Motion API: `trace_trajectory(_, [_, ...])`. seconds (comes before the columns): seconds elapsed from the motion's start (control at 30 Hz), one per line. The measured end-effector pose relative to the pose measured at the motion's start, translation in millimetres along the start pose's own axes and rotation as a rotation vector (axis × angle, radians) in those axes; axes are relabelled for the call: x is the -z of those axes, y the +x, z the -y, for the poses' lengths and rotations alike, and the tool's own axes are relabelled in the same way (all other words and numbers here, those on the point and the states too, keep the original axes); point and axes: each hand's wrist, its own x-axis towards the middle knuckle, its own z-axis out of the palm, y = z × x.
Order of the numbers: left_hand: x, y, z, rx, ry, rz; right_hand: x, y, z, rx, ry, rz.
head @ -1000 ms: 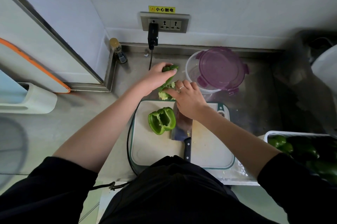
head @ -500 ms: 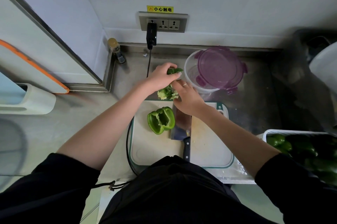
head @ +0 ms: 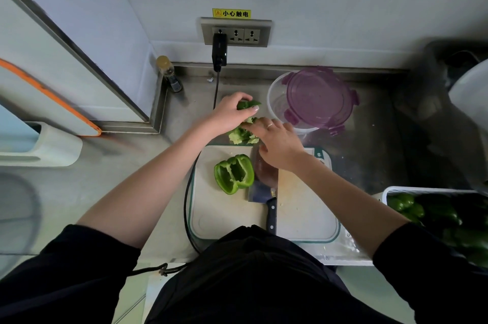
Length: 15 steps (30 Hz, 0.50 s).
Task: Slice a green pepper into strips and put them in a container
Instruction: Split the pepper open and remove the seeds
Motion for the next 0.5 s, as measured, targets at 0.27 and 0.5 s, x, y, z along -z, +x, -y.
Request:
trace_trajectory(0.27, [6,-3,4,0.188,-0.520,0.041,2,2,3,0.064,0.004,-0.133])
trace_trajectory(0.5, [1,-17,12,0.244,-1.046,0.170,16,-7,8,-0.306,1.065,-0.413])
